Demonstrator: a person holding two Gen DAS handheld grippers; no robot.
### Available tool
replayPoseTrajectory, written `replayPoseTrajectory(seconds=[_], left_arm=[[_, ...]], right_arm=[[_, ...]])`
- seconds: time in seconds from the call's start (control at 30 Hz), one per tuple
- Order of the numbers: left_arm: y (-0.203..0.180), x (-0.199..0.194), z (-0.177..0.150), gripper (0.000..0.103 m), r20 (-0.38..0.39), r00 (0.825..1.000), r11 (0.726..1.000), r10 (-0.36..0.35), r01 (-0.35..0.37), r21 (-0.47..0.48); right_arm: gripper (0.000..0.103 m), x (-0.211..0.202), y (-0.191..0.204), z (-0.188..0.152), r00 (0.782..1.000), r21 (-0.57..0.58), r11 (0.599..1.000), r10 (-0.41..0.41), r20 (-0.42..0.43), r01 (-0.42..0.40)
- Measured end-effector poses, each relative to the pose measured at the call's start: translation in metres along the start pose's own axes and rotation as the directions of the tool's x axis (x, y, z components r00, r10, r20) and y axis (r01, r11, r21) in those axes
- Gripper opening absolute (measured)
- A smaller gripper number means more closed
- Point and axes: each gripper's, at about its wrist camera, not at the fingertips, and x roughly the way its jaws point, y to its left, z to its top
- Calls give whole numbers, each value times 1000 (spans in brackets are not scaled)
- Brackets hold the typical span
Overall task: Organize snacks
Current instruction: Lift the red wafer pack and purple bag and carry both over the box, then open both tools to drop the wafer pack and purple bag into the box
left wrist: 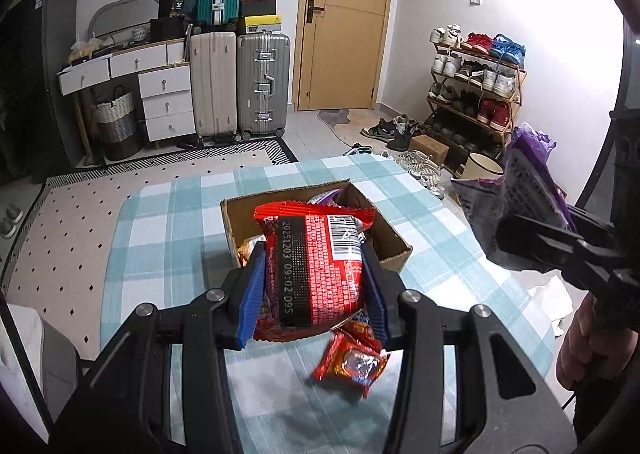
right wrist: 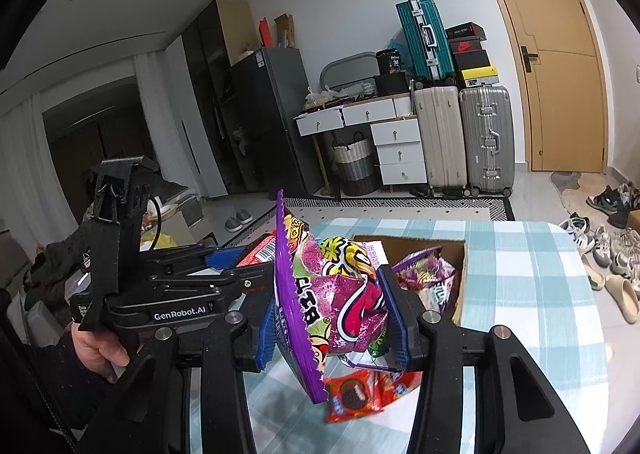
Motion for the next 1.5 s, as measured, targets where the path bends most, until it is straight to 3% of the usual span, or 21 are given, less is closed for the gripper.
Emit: replayPoseTrajectory(seconds=[0.77,1.13,1.43,1.5], left_arm=[[26,128,68,41,-89,996,1000,-13,12,-7],[48,197,65,41,-163,986,999,-27,23,-25],[56,219,56,42,-173,984,998,-50,43,-43],[57,222,57,50,-169,985,999,-41,35,-37]], right_arm=[[45,71,-61,36,999,33,999,-4,-47,5],[46,128,-97,37,995,56,998,-5,-103,11],[47,156,-113,29,992,69,998,-3,-124,11],[50,158,-114,29,992,68,998,-10,-123,18]])
